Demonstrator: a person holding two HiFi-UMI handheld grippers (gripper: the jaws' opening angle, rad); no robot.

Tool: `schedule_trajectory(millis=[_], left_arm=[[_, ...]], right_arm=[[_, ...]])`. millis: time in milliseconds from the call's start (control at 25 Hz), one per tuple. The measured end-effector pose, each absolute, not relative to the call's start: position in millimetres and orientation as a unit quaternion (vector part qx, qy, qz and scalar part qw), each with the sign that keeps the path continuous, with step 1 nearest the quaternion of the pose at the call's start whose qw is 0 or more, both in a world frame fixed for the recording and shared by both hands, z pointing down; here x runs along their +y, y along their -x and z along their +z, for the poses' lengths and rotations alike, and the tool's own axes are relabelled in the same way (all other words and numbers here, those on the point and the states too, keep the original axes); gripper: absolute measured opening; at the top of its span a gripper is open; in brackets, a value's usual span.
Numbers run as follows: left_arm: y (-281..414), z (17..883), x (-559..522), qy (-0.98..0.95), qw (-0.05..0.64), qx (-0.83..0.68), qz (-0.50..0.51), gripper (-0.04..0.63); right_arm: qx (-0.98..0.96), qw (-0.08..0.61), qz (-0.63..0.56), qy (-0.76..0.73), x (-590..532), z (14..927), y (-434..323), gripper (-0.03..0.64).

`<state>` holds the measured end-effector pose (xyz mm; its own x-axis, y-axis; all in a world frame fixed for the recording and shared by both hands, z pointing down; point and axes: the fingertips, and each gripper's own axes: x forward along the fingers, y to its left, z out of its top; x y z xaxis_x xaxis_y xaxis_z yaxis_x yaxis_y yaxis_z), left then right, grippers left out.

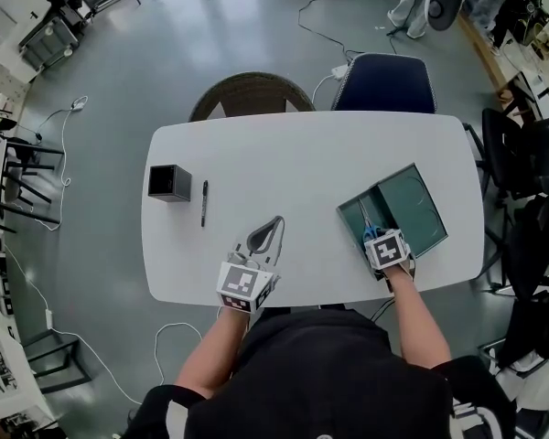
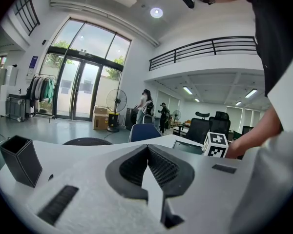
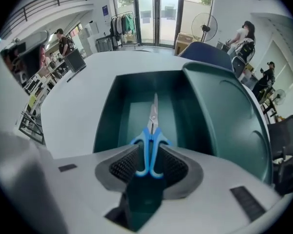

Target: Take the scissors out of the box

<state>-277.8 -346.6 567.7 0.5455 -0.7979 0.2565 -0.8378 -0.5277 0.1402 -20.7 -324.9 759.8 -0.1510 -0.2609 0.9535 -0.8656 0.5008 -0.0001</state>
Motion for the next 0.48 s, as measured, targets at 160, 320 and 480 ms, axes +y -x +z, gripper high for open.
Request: schedule_trajectory(millis=[160,320,480], left_arm=[[285.8,563.6,-348.4,-0.864,0.128,-0.48,0.081,0.012],[291.1,568.7,-345.9,-0.862,0.133,-0.482,0.083,0.012],[289.0,566.5,-343.6,-0.862,0.134,-0.482,0.083,0.012]], right_arm=[[-0.694,0.521,0.296,-0.398,-322.4,763.1,21.3,0.138],[-0.699,0.517,0.291,-0.399,-323.4,764.1,23.3,0.133],[-0.705,0.513,0.286,-0.398,-322.8,764.0,27.0,0.094]])
